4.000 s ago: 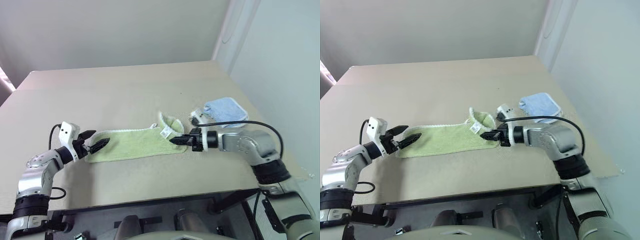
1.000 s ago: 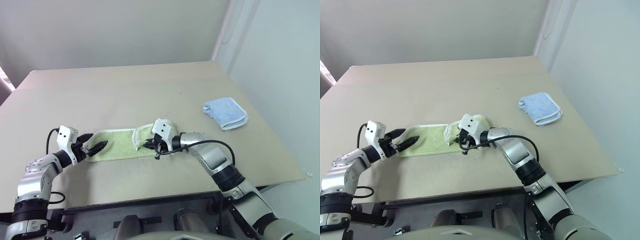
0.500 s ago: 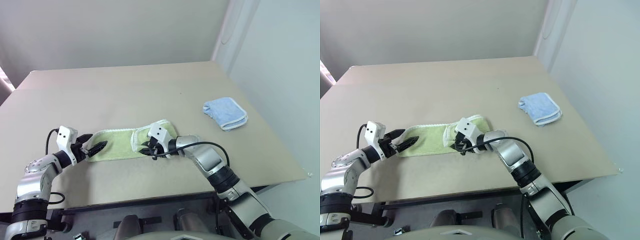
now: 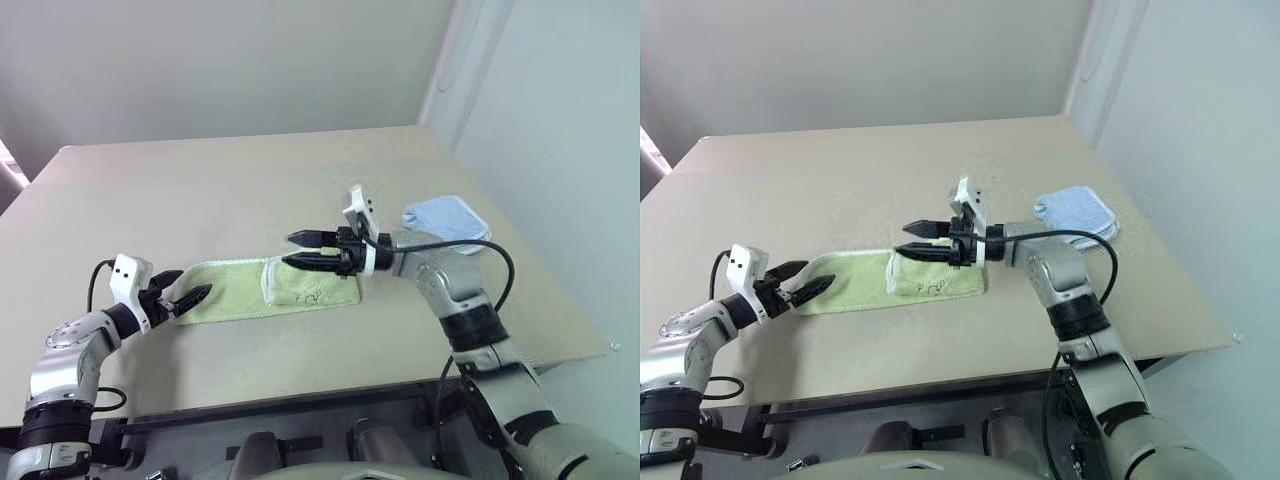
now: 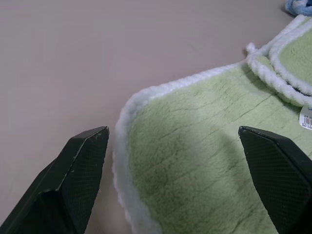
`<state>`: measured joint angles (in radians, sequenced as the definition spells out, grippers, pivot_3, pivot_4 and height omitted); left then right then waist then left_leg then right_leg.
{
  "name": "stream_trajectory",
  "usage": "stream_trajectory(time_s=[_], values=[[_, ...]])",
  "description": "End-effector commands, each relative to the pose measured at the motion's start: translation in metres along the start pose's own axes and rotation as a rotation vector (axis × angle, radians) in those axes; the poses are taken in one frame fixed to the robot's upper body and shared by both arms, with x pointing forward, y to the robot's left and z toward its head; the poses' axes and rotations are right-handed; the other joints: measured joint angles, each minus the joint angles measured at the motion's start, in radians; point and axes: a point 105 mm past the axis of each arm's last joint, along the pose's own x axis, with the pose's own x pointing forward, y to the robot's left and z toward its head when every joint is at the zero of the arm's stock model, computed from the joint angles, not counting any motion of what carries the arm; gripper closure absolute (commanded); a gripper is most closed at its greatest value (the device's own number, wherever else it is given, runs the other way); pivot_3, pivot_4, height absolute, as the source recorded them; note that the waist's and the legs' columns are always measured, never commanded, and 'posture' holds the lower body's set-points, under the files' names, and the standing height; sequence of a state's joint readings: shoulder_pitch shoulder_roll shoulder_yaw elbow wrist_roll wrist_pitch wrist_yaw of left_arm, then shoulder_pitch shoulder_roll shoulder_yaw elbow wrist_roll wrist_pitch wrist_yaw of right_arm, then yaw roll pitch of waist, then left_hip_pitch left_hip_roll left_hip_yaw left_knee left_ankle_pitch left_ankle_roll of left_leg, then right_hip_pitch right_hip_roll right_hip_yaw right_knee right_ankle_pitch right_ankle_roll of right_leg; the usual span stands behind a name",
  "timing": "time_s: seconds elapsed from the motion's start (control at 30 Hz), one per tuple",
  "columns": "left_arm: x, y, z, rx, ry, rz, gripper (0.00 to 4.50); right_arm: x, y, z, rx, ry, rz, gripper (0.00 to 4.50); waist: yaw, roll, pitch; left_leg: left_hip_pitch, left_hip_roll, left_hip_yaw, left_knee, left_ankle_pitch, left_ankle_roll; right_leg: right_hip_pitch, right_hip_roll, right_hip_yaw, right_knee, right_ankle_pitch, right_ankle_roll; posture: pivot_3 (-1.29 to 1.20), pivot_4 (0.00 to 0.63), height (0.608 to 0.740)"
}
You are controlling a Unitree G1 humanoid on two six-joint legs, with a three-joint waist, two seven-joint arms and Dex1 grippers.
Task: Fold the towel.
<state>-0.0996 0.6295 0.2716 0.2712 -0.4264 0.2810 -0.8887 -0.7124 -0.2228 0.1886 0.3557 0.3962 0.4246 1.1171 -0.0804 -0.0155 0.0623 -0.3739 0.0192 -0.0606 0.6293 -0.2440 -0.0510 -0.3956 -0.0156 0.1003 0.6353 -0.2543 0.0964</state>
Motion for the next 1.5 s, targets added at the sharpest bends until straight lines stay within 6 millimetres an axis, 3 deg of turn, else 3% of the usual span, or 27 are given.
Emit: stream_trajectory(time_s=[0.03, 0.13, 0.27, 0.37, 0.47, 0.6, 0.73, 0.9, 1.03, 1.17, 1.5], values=[[-0.009, 0.002, 0.018, 0.02, -0.042, 0.015, 0.0, 0.005, -0.015, -0.01, -0.057, 0.036, -0.021, 2.07, -0.002, 0.0, 0.0, 0.0, 0.0, 0.0, -0.001, 0.0, 0.0, 0.0, 0.0, 0.0, -0.001, 0.0, 0.0, 0.0, 0.0, 0.74], [-0.017, 0.002, 0.018, 0.014, -0.02, 0.031, 0.0, 0.012, -0.029, -0.021, -0.037, 0.04, -0.079, 2.07, -0.014, 0.001, 0.0, -0.002, 0.0, 0.0, -0.001, 0.0, 0.0, -0.001, 0.0, 0.0, -0.001, 0.002, -0.002, 0.0, 0.0, 0.74], [-0.026, 0.011, 0.013, 0.011, 0.064, 0.072, 0.0, 0.019, -0.029, -0.054, -0.113, 0.152, -0.063, 2.07, -0.025, 0.001, 0.0, -0.001, 0.0, 0.0, -0.002, 0.0, 0.0, -0.001, 0.0, 0.0, 0.0, 0.001, -0.002, 0.0, 0.0, 0.74], [-0.029, 0.017, 0.022, -0.005, 0.063, 0.086, 0.0, 0.028, -0.026, -0.072, -0.07, 0.187, -0.066, 2.07, -0.035, 0.001, 0.001, -0.001, 0.0, 0.0, -0.002, 0.0, 0.0, -0.001, 0.0, 0.0, 0.0, 0.001, -0.001, 0.0, 0.0, 0.74], [-0.028, 0.018, 0.027, -0.003, 0.058, 0.091, 0.0, 0.035, -0.018, -0.093, -0.084, 0.251, -0.044, 1.54, -0.047, 0.001, 0.0, 0.0, 0.0, -0.001, -0.001, 0.0, 0.0, 0.0, 0.0, 0.0, 0.001, 0.001, -0.001, 0.0, 0.0, 0.74], [-0.027, 0.017, 0.028, -0.007, 0.052, 0.091, 0.0, 0.04, -0.02, -0.107, -0.103, 0.312, -0.1, 0.14, -0.054, 0.0, 0.0, 0.002, 0.0, -0.001, -0.001, 0.0, 0.0, 0.001, 0.0, 0.0, 0.002, 0.001, -0.001, 0.0, 0.0, 0.74], [-0.026, 0.016, 0.029, -0.017, 0.048, 0.085, 0.0, 0.034, -0.024, -0.117, -0.143, 0.376, -0.127, 0.03, -0.052, 0.0, 0.0, 0.003, 0.0, -0.002, 0.0, 0.0, 0.0, 0.002, 0.001, 0.0, 0.003, 0.0, -0.001, 0.0, 0.0, 0.74], [-0.03, 0.021, 0.031, -0.063, 0.048, 0.108, 0.0, 0.027, -0.033, -0.101, -0.081, 0.321, -0.149, 0.03, -0.049, 0.001, 0.0, 0.01, 0.0, -0.003, 0.0, 0.0, 0.0, 0.008, 0.001, 0.0, 0.004, 0.0, -0.001, 0.0, 0.0, 0.74], [-0.037, 0.025, 0.034, -0.118, 0.046, 0.108, 0.0, 0.028, -0.027, -0.061, 0.053, 0.145, -0.05, 0.03, -0.048, 0.001, 0.0, 0.01, 0.0, -0.004, 0.0, 0.0, 0.0, 0.008, 0.001, 0.0, 0.004, 0.0, -0.001, 0.0, 0.0, 0.74], [-0.046, 0.027, 0.038, -0.224, 0.034, 0.094, 0.0, 0.025, -0.008, -0.029, 0.07, 0.022, 0.066, 0.03, -0.048, 0.001, 0.0, 0.002, 0.0, -0.004, 0.0, 0.0, 0.0, 0.0, 0.002, 0.0, 0.006, 0.001, 0.0, 0.0, 0.0, 0.74], [-0.068, 0.022, 0.025, -0.455, 0.16, 0.07, 0.0, 0.014, 0.008, -0.02, 0.072, 0.009, 0.019, 0.03, -0.05, 0.001, 0.0, 0.0, 0.0, -0.004, -0.003, 0.0, 0.0, -0.008, 0.002, 0.0, 0.014, -0.005, -0.002, 0.0, 0.0, 0.74]])
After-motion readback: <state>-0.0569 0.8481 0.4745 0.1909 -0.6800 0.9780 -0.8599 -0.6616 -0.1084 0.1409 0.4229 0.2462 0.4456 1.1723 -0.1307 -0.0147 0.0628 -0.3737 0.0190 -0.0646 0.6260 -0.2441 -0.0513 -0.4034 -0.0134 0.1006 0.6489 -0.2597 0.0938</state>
